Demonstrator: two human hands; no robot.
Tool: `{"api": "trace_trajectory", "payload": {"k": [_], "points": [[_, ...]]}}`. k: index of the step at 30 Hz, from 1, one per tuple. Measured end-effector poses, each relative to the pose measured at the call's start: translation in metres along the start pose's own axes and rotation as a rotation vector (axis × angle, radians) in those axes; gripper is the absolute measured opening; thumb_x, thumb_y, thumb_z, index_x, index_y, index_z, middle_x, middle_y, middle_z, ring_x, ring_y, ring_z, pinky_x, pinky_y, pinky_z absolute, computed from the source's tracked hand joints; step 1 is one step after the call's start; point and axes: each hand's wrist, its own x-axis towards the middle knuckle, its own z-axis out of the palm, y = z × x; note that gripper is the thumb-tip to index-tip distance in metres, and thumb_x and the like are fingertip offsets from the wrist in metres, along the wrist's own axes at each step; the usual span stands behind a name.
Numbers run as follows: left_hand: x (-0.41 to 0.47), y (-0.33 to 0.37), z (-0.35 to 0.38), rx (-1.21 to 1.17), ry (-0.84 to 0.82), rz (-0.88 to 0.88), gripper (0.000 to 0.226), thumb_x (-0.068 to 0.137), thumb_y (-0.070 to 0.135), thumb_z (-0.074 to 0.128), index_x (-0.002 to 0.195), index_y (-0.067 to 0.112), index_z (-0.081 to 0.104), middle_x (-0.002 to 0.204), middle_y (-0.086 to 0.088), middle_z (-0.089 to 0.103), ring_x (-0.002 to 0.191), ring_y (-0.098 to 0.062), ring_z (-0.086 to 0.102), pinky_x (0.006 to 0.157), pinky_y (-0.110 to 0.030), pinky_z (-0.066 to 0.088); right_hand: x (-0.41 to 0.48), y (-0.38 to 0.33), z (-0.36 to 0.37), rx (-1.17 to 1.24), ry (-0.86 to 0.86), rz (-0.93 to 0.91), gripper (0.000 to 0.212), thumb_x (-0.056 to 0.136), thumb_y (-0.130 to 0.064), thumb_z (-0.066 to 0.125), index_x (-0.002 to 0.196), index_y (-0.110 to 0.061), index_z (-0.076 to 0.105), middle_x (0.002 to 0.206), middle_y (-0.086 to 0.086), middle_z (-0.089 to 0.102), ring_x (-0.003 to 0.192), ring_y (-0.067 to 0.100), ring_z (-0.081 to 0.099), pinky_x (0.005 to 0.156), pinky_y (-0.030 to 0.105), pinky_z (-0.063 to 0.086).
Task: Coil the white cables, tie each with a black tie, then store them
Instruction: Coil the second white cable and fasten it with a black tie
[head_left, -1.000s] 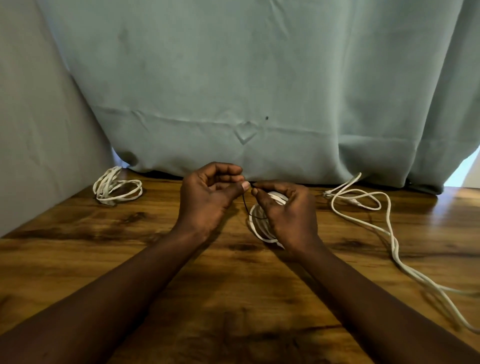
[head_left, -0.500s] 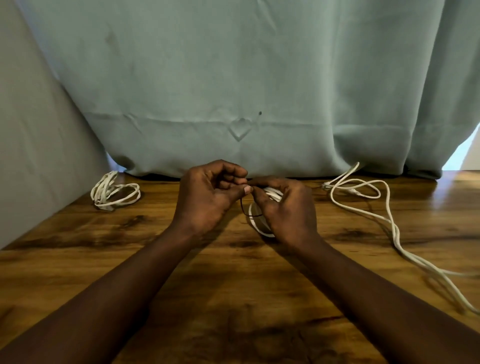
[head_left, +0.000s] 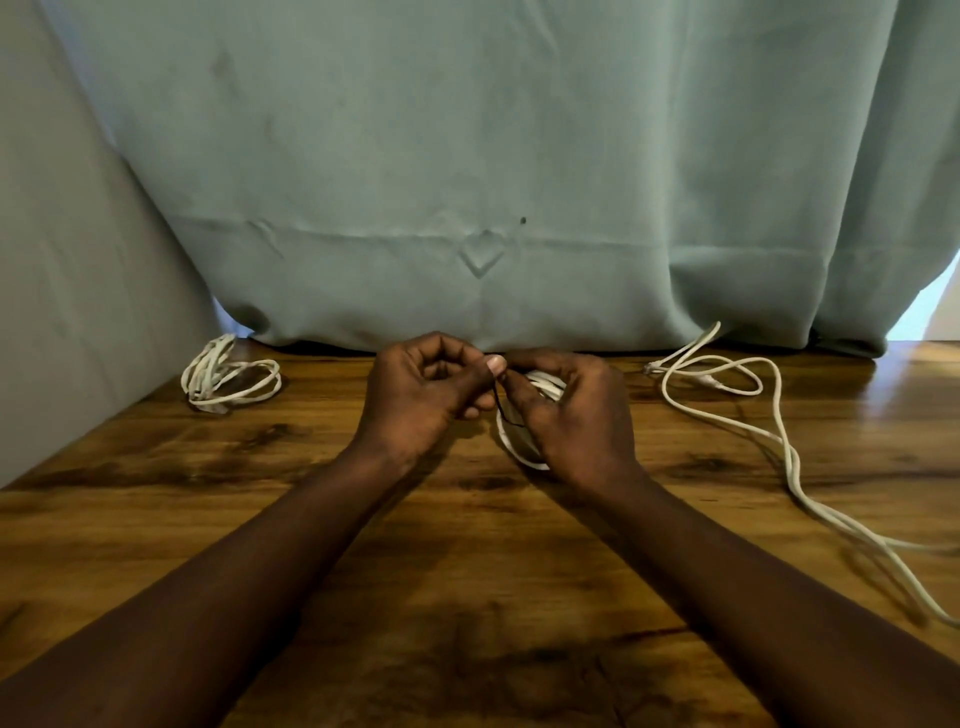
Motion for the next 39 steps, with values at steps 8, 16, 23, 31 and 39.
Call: {"api": "trace_trajectory", "payload": {"k": [8, 16, 23, 31, 39], "points": [[0.001, 0.003, -0.002, 0.032, 0.024, 0.021, 0.02, 0.083, 0.009, 0.084, 0.092, -0.001, 0.069, 0.072, -0.018, 0.073, 0.057, -0.014, 0.069, 0.057, -0.026, 0.056, 0.001, 0.001, 0.001, -0.005, 0.007, 0.025, 0.016, 0.091, -0.036, 0.071, 0.102, -0.031, 0.081, 0.097, -0.019, 0.078, 0.092, 0.001, 0.072, 0.081, 0.039, 0.059], [-0.002, 0.007, 0.0, -0.017, -0.001, -0.052, 0.013, 0.084, 0.011, 0.083, 0.091, 0.005, 0.073, 0.071, -0.007, 0.072, 0.055, -0.01, 0.064, 0.056, -0.023, 0.052, -0.001, -0.002, -0.001, -0.11, 0.021, -0.034, 0.018, 0.091, -0.035, 0.067, 0.103, -0.032, 0.081, 0.098, -0.016, 0.078, 0.09, 0.006, 0.072, 0.076, 0.038, 0.058], [-0.001, 0.005, -0.002, 0.038, -0.027, -0.038, 0.015, 0.089, 0.016, 0.079, 0.092, 0.003, 0.076, 0.073, -0.006, 0.072, 0.054, -0.009, 0.06, 0.055, -0.022, 0.052, -0.002, -0.005, -0.006, -0.22, 0.023, -0.085, 0.017, 0.091, -0.035, 0.07, 0.103, -0.031, 0.081, 0.102, -0.013, 0.079, 0.091, 0.01, 0.073, 0.077, 0.036, 0.058], [-0.002, 0.003, -0.003, -0.014, -0.086, 0.022, 0.007, 0.095, 0.007, 0.069, 0.1, 0.003, 0.073, 0.077, -0.006, 0.075, 0.061, -0.014, 0.068, 0.061, -0.026, 0.057, 0.0, -0.004, -0.008, -0.042, -0.029, -0.002, 0.012, 0.091, -0.028, 0.073, 0.1, -0.028, 0.082, 0.095, -0.018, 0.078, 0.09, -0.002, 0.071, 0.08, 0.036, 0.059], [0.004, 0.003, -0.005, -0.015, 0.043, 0.029, 0.013, 0.099, 0.007, 0.062, 0.089, 0.011, 0.067, 0.073, -0.005, 0.068, 0.057, -0.012, 0.062, 0.059, -0.028, 0.052, 0.001, -0.013, -0.002, 0.538, -0.099, 0.288, 0.015, 0.089, -0.011, 0.077, 0.097, 0.001, 0.078, 0.075, -0.003, 0.077, 0.061, 0.001, 0.068, 0.054, 0.015, 0.049]]}}
